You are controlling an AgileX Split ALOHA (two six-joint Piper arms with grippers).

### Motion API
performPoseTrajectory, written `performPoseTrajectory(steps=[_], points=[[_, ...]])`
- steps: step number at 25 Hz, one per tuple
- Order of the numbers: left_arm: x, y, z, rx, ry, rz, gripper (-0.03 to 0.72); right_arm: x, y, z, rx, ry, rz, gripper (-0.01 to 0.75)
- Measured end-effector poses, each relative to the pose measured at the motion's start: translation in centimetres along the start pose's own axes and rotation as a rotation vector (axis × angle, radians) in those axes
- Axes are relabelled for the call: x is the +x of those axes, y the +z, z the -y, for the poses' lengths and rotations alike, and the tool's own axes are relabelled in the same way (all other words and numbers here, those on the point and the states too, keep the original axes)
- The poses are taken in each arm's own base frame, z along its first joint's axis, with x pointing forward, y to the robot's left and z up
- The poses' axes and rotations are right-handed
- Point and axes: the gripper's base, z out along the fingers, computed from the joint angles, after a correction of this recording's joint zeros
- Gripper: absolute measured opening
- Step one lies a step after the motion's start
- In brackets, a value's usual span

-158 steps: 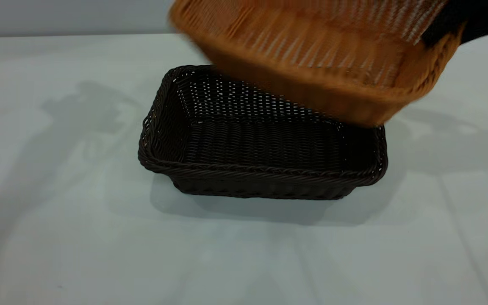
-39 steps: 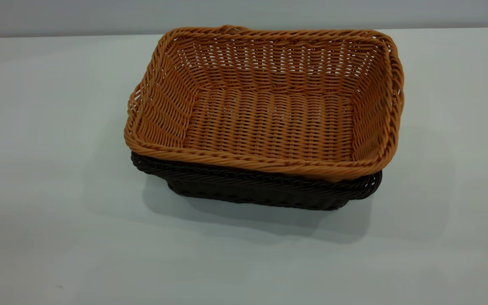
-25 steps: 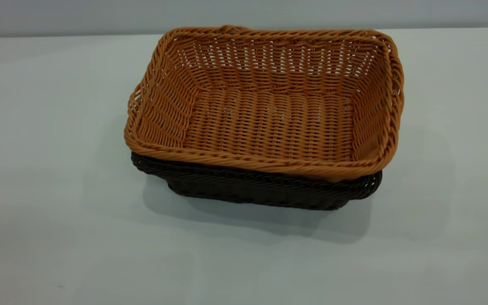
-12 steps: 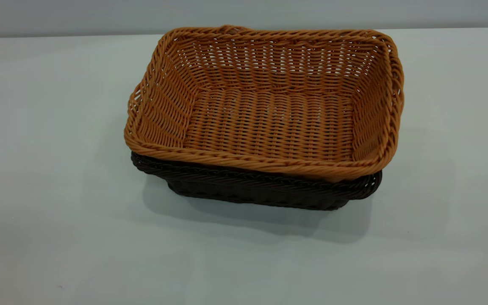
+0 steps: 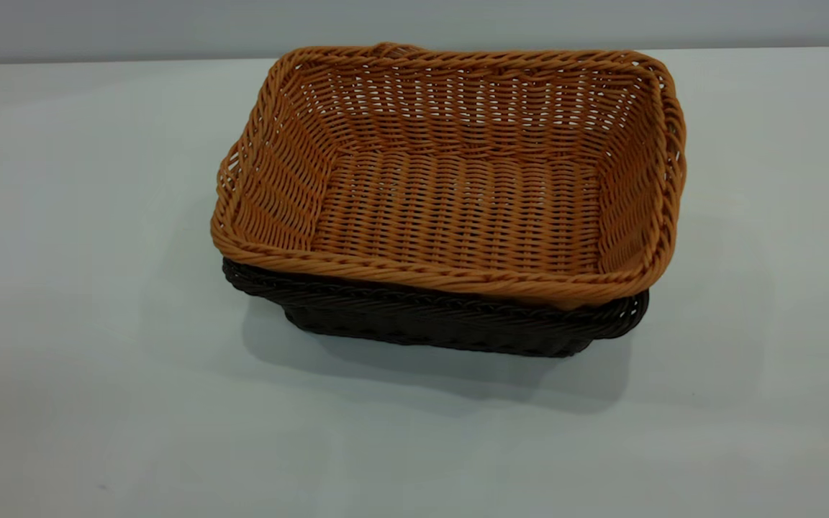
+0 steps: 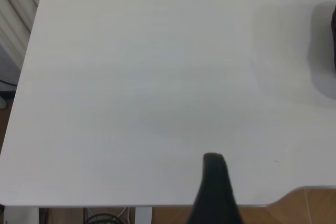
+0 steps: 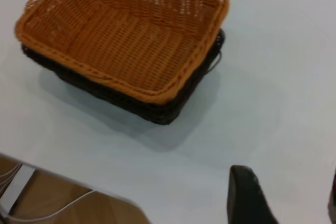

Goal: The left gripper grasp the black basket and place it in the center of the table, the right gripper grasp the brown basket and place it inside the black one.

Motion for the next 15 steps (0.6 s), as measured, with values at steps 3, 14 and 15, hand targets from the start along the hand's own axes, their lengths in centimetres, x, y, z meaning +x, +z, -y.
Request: performPoseTrajectory(steps=[3, 14, 15], points=[[0.0, 0.0, 0.0, 0.0, 0.0, 0.0, 0.509, 0.0, 0.1, 0.1, 0.072, 0.033, -0.004, 0.274], [0.0, 0.0, 0.0, 0.0, 0.0, 0.0, 0.509, 0.3, -0.1, 1.8, 0.309, 0.251, -0.013, 0.239], [0.0, 0.0, 0.0, 0.0, 0.0, 0.0, 0.509, 0.3, -0.1, 1.9, 0.317, 0.261, -0.011, 0.239]])
